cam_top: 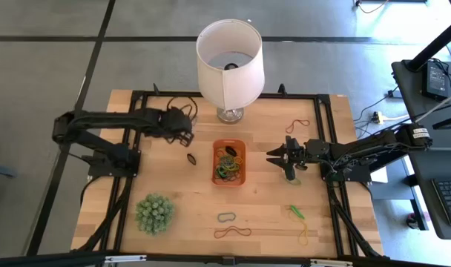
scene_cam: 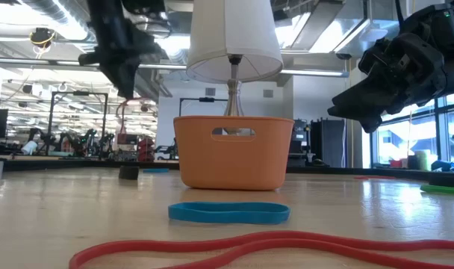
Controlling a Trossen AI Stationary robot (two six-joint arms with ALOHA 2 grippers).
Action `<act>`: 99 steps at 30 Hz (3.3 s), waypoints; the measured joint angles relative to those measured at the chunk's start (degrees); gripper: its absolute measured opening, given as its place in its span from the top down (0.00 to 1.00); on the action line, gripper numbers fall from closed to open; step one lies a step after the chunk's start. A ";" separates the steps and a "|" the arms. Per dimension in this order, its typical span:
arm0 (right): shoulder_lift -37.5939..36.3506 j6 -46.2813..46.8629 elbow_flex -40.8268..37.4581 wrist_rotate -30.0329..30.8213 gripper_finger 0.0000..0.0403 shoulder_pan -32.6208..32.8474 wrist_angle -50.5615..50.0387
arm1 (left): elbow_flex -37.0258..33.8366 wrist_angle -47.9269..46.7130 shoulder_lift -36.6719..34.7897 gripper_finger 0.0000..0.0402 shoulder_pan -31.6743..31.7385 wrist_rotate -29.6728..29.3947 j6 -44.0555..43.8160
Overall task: Pick and place rubber bands into bin
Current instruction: Put the red rubber band into the orange bin, then put the blue rubber band into the orange bin
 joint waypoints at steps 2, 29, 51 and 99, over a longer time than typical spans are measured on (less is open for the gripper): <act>0.00 -0.02 0.00 0.00 0.64 0.00 0.00 | 0.01 1.97 -0.22 1.00 -3.10 0.01 0.00; 0.00 -1.73 0.00 0.04 0.64 -0.02 1.25 | 12.94 40.51 21.76 1.00 -8.77 16.89 30.08; 0.00 -1.71 0.00 0.04 0.64 0.00 1.23 | 15.63 33.09 37.80 1.00 -8.64 16.59 34.21; 0.00 1.55 0.00 0.04 0.64 0.00 -2.46 | 12.73 17.42 19.85 1.00 -14.99 9.73 37.99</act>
